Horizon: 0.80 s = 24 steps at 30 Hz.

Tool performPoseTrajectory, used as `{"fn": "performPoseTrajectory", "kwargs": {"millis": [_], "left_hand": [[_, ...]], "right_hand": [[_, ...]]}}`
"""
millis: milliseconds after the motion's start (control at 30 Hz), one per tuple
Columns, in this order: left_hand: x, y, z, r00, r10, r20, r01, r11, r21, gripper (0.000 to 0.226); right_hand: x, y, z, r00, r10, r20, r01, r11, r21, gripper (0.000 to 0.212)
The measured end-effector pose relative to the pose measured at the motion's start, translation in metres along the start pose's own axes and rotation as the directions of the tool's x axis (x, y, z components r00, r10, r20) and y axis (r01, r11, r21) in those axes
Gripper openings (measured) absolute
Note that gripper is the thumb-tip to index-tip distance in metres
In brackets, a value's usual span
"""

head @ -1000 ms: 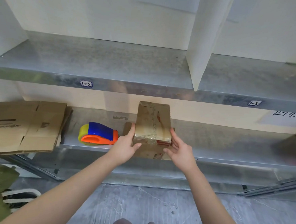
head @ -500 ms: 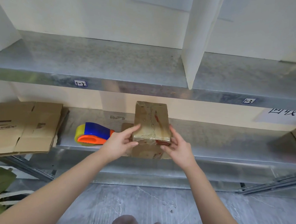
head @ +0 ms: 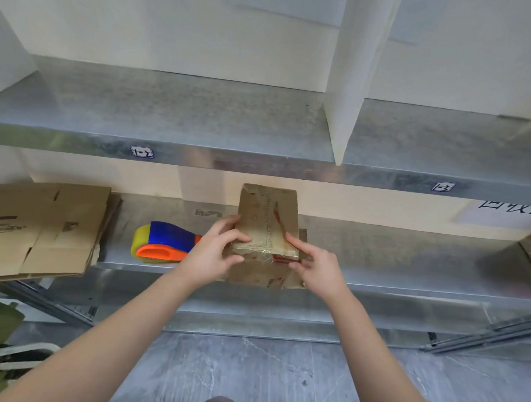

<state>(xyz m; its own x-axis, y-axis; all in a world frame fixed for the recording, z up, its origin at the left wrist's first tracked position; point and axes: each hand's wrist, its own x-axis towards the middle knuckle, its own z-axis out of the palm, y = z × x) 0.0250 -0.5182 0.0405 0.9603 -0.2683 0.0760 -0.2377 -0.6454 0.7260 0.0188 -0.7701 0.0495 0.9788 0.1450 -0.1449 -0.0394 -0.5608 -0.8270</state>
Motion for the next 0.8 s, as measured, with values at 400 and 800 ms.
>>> {"fn": "performPoseTrajectory", "kwargs": {"millis": [400, 800], "left_hand": [[0.01, -0.008, -0.004, 0.991, 0.111, 0.076, -0.126, 0.963, 0.236, 0.069], [0.005, -0.006, 0.002, 0.999, 0.044, -0.012, -0.043, 0.996, 0.074, 0.058]], "right_hand": [[0.002, 0.014, -0.001, 0.996, -0.077, -0.041, 0.073, 0.993, -0.093, 0.08], [0.0, 0.013, 0.009, 0.985, -0.129, -0.113, 0.118, 0.988, -0.099, 0.048]]}}
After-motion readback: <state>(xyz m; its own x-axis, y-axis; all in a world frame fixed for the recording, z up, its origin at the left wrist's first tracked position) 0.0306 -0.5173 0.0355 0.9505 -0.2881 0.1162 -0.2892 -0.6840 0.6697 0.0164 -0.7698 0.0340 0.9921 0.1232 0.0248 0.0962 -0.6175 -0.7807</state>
